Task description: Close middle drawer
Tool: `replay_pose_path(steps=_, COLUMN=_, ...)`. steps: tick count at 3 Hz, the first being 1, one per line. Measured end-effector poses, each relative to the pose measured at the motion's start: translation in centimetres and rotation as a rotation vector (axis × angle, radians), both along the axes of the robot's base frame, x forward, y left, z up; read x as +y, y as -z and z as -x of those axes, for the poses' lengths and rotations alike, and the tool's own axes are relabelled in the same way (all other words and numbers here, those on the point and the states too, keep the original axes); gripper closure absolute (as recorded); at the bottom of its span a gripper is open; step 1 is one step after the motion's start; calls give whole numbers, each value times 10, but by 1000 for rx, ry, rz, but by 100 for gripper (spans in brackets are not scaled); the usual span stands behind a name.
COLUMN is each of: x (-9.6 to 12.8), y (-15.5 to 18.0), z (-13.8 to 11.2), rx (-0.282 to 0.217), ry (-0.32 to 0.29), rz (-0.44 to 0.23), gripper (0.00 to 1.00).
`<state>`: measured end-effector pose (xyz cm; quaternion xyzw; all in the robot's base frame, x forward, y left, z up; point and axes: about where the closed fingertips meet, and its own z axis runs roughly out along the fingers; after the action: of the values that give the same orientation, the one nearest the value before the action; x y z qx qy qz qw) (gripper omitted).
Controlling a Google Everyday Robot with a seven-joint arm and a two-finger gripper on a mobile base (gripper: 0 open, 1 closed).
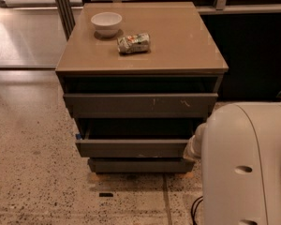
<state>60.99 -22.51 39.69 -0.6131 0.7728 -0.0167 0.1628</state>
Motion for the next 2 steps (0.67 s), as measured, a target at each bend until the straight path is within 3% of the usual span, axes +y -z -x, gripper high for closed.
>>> replay_pose_path(steps=1, x=-10, y=-2, z=-25, rx=-36, ry=40, rz=5, gripper=100)
replay_pose_path(steps=2, x=-10, y=-2, z=-24, rx=-36, ry=40, rz=5, gripper=100)
